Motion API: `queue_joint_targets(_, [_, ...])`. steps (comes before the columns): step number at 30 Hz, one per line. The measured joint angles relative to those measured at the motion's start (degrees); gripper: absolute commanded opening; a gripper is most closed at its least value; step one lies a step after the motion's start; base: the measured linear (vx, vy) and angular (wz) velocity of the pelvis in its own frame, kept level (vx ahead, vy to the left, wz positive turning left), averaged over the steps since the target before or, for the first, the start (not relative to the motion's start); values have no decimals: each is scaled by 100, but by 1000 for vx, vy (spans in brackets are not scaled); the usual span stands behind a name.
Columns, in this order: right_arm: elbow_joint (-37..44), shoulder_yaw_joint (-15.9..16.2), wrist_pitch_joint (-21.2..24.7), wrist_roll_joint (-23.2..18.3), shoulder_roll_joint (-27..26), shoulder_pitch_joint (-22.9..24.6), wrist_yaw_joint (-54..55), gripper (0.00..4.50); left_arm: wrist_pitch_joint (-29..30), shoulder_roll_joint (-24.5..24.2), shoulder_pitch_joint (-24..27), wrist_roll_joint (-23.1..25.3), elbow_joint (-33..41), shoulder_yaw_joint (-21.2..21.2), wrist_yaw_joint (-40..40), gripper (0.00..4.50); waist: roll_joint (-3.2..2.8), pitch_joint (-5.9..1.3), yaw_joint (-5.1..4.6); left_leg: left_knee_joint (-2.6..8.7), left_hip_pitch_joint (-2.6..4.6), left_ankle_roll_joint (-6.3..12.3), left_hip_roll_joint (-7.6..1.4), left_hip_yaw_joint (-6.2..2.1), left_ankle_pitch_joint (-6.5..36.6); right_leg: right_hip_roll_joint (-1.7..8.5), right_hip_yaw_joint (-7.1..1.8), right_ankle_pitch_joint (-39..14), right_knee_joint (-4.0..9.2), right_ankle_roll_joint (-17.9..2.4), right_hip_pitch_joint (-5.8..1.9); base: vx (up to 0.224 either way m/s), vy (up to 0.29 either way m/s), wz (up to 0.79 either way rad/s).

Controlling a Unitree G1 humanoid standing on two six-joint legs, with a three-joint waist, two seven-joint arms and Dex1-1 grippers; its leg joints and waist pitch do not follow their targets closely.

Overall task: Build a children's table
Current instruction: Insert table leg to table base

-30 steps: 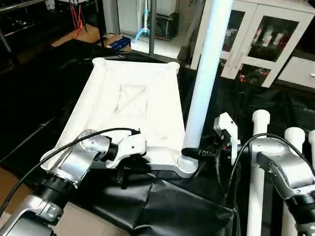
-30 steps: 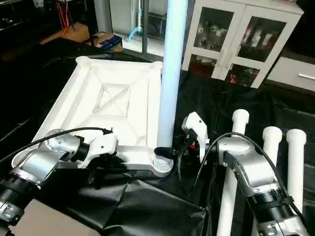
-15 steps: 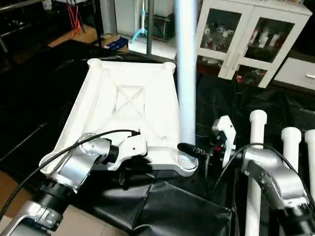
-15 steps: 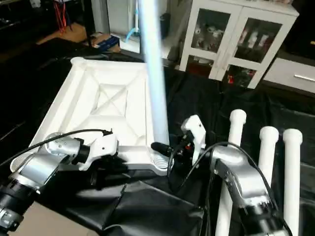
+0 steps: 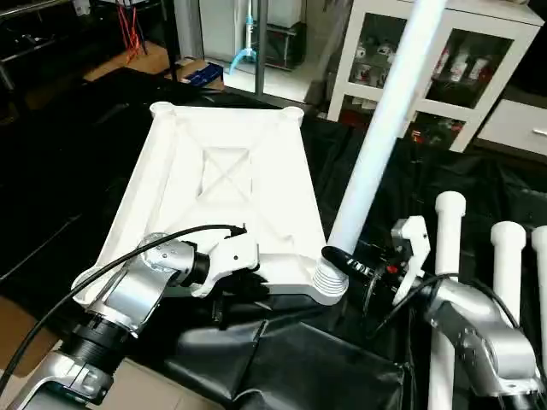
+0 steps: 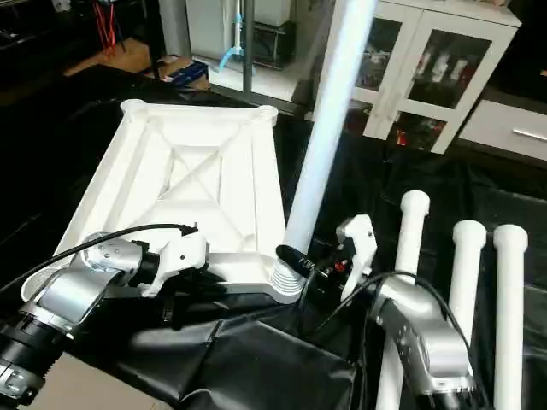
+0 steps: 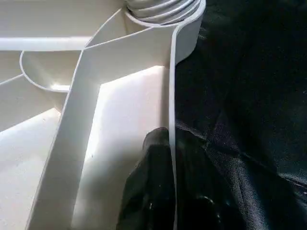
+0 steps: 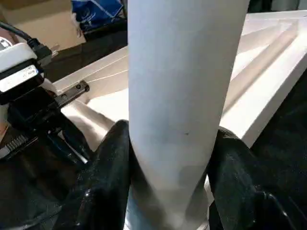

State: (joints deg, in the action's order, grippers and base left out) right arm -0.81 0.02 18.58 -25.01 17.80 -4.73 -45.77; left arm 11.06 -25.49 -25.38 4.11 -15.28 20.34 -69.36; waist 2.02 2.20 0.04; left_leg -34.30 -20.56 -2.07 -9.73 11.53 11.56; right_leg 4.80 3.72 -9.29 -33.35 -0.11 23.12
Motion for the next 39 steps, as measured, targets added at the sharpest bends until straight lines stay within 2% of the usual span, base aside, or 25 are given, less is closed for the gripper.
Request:
queue_joint_targets(3, [107,-58,-147,-10,-118,199,120,186,8,-2,14,-7,34,0,-1,0,0,0,3,11,-2,0,0,0,0,-1,1,0,16,0,-1,0,0,0])
queue_joint_targets(8, [211,38,-619,111,-129,473,183,186,10,-6,22,-10,49,0,-2,0,3,-2,13,15,-6,2,3,0,1,-1,0,0,22,0,-1,0,0,0])
queue_joint_targets(12, [229,95,-794,187,-90,526,171,186,11,-10,27,-14,51,0,-1,0,4,-2,11,16,-6,2,3,0,1,-1,0,0,23,0,-1,0,0,0])
queue_joint_targets(18, [238,114,-803,225,-76,525,171,186,16,-22,29,-16,51,0,7,0,9,-5,6,16,-5,2,3,0,1,-1,0,0,24,1,-2,0,0,0])
queue_joint_targets(20, [251,224,-820,241,15,519,170,186,17,-23,32,-16,50,0,7,0,14,-9,4,17,-4,2,3,0,1,-1,0,-1,24,1,-3,0,0,0])
queue_joint_targets(24, [293,461,-911,426,282,486,148,186,39,-32,65,-16,39,2,8,0,62,-58,-1,30,9,1,3,0,1,-2,1,-2,27,3,-10,0,0,0])
queue_joint_targets(27, [294,524,-913,517,321,463,144,186,44,-35,82,-15,35,3,6,0,92,-85,-5,33,25,-18,3,-4,14,-3,2,-8,32,13,-26,0,0,0])
queue_joint_targets(39, [293,667,-725,536,487,309,143,186,48,-71,95,-15,23,10,5,0,129,-114,-53,34,33,-18,7,-8,20,-3,1,-13,36,21,-35,0,0,0])
